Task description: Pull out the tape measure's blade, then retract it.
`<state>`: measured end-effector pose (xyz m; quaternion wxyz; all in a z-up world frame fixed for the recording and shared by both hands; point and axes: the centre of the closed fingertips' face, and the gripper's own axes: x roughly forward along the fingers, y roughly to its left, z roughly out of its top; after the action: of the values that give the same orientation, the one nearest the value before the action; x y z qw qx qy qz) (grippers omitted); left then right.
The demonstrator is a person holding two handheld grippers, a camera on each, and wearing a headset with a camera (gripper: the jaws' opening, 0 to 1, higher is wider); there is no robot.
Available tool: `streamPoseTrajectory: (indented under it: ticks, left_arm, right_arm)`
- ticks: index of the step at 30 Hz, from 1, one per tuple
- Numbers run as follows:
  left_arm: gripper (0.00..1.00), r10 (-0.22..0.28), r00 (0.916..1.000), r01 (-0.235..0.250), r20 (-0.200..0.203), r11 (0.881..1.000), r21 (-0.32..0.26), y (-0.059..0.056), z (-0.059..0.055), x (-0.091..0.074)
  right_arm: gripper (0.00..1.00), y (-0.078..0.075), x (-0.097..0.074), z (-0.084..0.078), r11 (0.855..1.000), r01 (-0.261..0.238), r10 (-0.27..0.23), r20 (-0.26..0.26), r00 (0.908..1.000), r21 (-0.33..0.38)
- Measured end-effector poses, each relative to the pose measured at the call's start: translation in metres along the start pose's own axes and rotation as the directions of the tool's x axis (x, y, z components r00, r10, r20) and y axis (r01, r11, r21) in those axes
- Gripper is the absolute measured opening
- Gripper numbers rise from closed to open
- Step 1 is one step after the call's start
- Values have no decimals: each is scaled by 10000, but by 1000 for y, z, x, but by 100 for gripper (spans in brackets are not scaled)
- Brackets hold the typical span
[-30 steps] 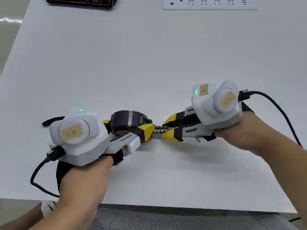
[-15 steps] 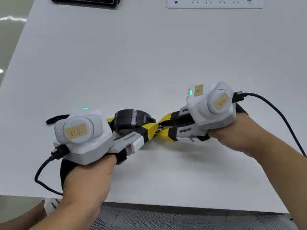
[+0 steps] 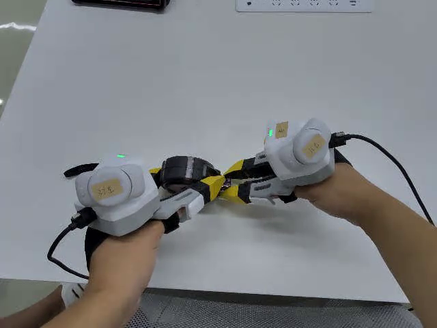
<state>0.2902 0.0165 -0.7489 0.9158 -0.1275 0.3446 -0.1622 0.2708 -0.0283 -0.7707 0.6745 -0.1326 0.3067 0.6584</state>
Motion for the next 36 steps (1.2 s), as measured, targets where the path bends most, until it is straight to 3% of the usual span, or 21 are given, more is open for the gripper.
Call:
streamPoseTrajectory:
  ticks: [8, 12, 15, 25, 36]
  left_arm:
    - [60, -122, 9999, 121, -108, 9999, -93, 0, 1, 0]
    - [60, -188, 9997, 187, -145, 9998, -17, 0, 1, -1]
    - [61, -219, 9997, 221, -65, 9993, 305, -3, 5, -2]
    - [65, -347, 9993, 361, -149, 9936, 1066, -5, 7, -4]
    - [75, -593, 9980, 623, -205, 9737, 2189, -4, 12, -17]
  right_arm:
    - [22, 1, -5, 1, 9999, -3, 2, 64, 10000, 107]
    - [27, 3, -8, 2, 9998, 90, -92, 116, 9999, 193]
    - [32, 4, -9, 4, 9993, 98, -108, 275, 9996, 364]
    - [35, 8, -16, 4, 9992, 213, -223, 298, 9993, 336]
    - [55, 11, -33, 5, 9966, 727, -744, 454, 9962, 384]
